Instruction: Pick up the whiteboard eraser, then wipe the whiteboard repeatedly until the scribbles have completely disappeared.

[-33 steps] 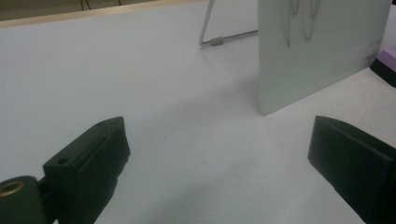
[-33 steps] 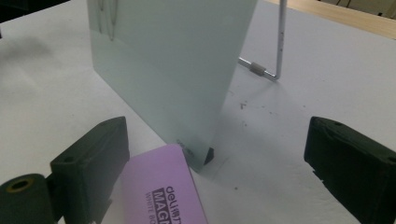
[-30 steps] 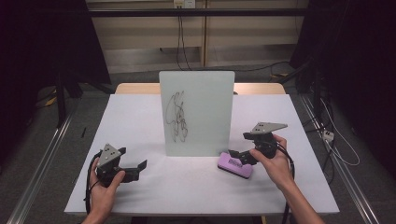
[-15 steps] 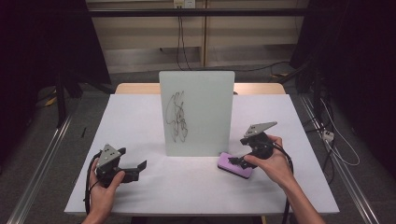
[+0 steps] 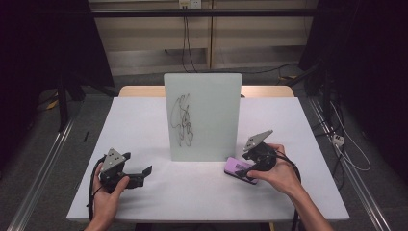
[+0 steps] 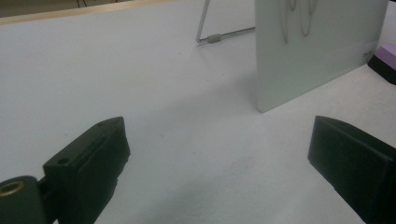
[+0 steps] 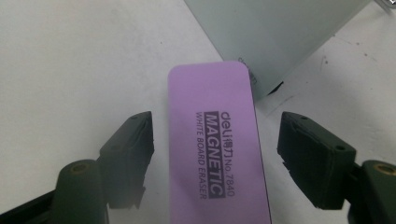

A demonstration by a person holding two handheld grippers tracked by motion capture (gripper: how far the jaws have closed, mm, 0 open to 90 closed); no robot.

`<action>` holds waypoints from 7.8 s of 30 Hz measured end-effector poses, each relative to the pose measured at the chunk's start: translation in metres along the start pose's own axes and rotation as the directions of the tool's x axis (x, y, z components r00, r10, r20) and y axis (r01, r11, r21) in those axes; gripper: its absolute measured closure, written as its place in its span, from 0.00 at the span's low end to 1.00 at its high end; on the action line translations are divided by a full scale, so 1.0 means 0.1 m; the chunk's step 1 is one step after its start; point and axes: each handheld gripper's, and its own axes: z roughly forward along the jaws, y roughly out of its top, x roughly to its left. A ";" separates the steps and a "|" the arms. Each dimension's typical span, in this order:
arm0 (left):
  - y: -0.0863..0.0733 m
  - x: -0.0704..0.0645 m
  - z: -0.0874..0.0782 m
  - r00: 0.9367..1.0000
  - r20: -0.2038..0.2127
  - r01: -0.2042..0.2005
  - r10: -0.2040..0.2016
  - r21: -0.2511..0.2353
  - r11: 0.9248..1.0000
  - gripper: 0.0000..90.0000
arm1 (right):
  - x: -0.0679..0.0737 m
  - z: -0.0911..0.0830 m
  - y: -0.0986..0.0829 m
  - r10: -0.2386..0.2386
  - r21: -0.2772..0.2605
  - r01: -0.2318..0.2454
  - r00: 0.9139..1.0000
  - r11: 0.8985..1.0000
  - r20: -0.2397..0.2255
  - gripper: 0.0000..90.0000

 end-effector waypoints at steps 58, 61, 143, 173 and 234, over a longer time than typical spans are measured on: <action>-0.02 0.03 0.00 1.000 -0.001 0.015 -0.015 0.007 1.000 0.06 | 0.04 0.03 0.04 -0.041 0.050 0.041 0.999 0.998 0.006 0.47; -0.02 0.04 -0.01 1.000 -0.002 0.014 -0.014 0.007 1.000 0.06 | 0.04 0.02 0.03 -0.039 0.031 0.039 0.999 0.999 0.003 0.47; -0.03 0.06 -0.01 1.000 -0.004 0.021 -0.021 0.016 1.000 0.06 | 0.28 -0.15 0.89 -0.130 -0.401 0.134 0.991 0.906 0.038 0.47; -0.03 0.06 0.01 1.000 0.010 0.022 -0.022 0.020 1.000 0.06 | 0.20 -0.26 1.40 -0.145 -0.447 0.188 0.981 0.874 0.129 0.47; -0.03 0.07 0.01 1.000 0.018 0.018 -0.018 0.027 0.999 0.06 | 0.31 -0.02 1.83 -0.197 -0.318 0.280 0.943 0.906 0.268 0.47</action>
